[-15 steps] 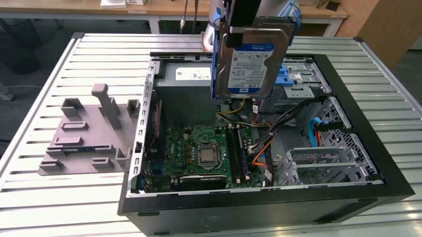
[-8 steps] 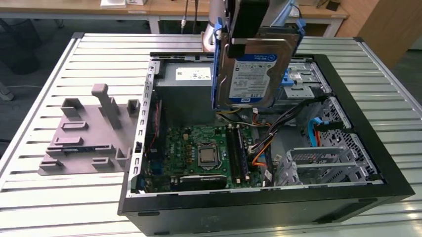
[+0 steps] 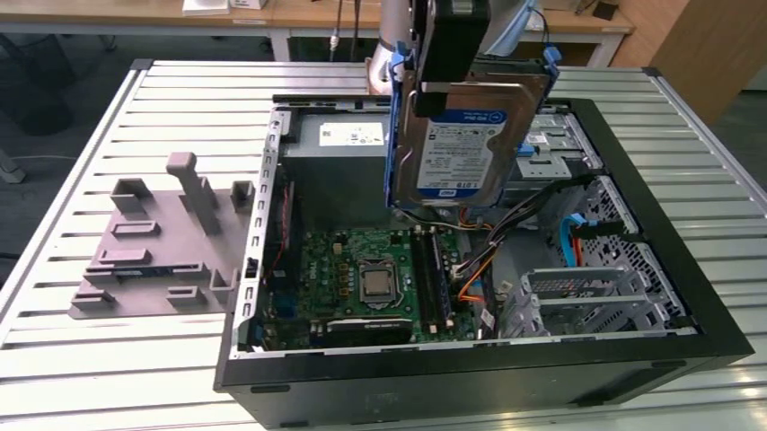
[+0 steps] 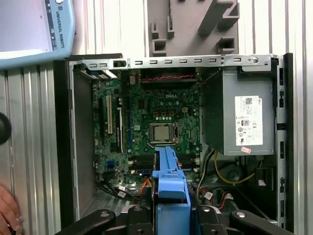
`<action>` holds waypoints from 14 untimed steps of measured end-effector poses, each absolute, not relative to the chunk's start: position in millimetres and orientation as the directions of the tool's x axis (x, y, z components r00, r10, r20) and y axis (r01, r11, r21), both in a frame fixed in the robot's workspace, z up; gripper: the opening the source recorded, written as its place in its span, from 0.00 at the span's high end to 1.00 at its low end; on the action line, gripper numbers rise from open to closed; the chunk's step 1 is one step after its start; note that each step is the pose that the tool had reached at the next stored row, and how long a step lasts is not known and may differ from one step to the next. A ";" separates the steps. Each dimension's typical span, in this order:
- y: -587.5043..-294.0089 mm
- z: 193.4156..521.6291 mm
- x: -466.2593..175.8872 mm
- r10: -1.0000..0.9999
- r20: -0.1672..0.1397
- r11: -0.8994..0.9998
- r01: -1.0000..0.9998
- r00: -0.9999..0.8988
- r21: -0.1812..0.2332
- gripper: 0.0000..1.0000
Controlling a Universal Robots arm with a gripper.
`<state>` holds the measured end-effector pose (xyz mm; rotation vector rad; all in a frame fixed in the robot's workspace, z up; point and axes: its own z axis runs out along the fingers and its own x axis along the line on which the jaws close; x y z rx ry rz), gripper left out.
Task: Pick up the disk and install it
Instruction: 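Insert the disk into the insertion slot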
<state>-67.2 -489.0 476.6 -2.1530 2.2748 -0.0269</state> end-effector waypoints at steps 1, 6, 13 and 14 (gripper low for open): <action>-491.3 476.2 -67.2 -0.998 0.005 0.055 -0.998 -0.055 -0.019 0.64; -506.7 475.1 -67.2 -0.998 0.005 0.055 -0.998 -0.055 -0.019 0.64; -524.5 472.0 -67.2 -0.999 0.005 0.052 -0.998 -0.052 -0.019 0.64; -527.0 471.6 -67.2 -0.999 0.005 0.052 -0.998 -0.052 -0.019 0.64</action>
